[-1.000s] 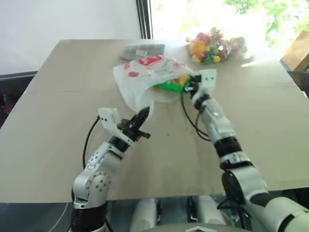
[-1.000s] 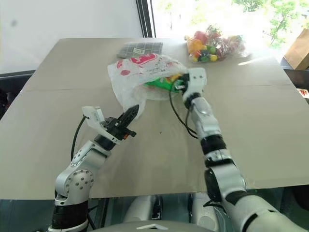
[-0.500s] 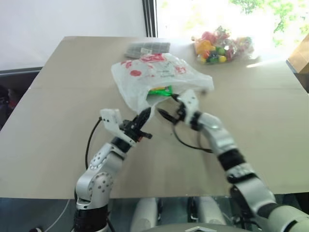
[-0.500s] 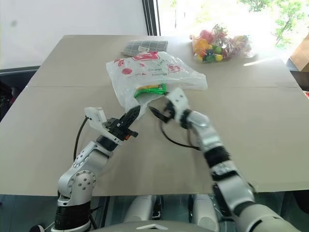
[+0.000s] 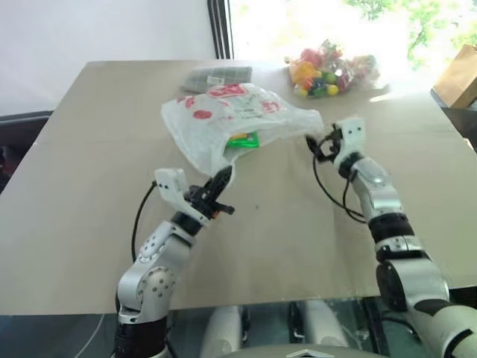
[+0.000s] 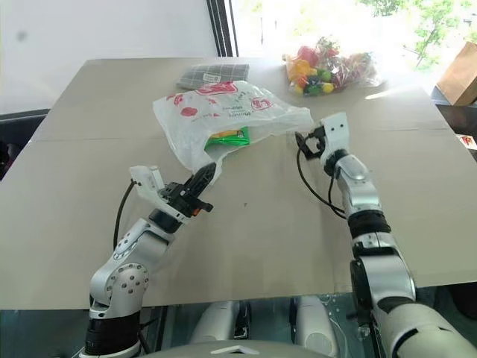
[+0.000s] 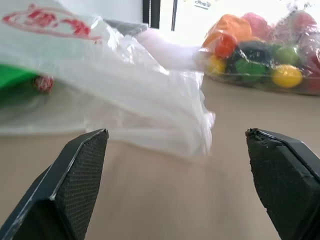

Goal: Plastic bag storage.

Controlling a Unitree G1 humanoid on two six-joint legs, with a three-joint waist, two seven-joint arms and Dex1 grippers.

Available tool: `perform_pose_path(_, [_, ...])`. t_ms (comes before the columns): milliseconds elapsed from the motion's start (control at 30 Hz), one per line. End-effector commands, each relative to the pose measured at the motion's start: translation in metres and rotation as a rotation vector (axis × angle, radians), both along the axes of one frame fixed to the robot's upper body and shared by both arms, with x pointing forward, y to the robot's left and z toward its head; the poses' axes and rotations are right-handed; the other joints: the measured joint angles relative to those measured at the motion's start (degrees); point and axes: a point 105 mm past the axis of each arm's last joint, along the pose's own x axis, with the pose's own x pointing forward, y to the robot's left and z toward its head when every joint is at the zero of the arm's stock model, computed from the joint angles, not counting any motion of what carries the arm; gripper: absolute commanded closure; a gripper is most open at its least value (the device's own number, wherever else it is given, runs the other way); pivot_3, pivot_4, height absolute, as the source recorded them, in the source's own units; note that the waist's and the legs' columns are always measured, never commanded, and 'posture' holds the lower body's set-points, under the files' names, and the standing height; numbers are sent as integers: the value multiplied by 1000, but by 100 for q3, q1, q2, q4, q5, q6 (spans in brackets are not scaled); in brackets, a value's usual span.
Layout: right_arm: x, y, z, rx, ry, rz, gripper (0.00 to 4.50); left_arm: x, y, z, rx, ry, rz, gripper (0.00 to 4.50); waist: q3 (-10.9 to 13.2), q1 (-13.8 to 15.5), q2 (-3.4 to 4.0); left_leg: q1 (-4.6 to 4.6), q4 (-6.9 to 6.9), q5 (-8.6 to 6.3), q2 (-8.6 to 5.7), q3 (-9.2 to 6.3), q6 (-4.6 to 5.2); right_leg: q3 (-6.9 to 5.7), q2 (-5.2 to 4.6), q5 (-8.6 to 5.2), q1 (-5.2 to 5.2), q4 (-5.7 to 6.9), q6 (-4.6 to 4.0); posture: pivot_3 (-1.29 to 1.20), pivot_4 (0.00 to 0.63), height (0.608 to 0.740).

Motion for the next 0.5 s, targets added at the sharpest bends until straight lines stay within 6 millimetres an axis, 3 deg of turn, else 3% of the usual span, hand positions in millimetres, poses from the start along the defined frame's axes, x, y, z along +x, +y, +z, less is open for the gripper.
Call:
perform_pose_path(33, [11,6,6,82,29,10,58,-4,2,13,-4,-57,15,4500,0,7,0,-2,0,0,0,-1,0,-1,-1,0,0,-1,0,0,150,740])
perform_pose_path(167, [20,5,-1,60,69,-35,58,-4,3,14,6,-63,16,4500,0,10,0,-4,1,0,-3,-1,1,-4,-5,0,0,-1,0,0,150,740])
perform_pose_path(333, [23,0,5,43,35,-59,2195,-4,9,15,8,-69,46,4500,1,-6,1,-6,1,0,-2,-2,1,-6,-7,0,0,0,0,0,150,740])
perform_pose_path(367, [23,0,4,40,33,-56,2845,-4,10,15,10,-69,51,4500,1,-8,1,-6,1,0,-2,-2,1,-6,-7,0,0,0,0,0,150,740])
perform_pose_path(400, [22,-1,3,38,35,-51,3111,-4,10,15,9,-68,54,4500,1,-11,2,-5,1,0,-1,-2,1,-6,-7,0,0,0,0,0,150,740])
perform_pose_path(500, [20,-4,3,4,12,-32,4466,-4,11,14,7,-66,63,4500,1,-10,2,-5,1,0,-1,-2,1,-6,-8,0,0,0,0,0,150,740])
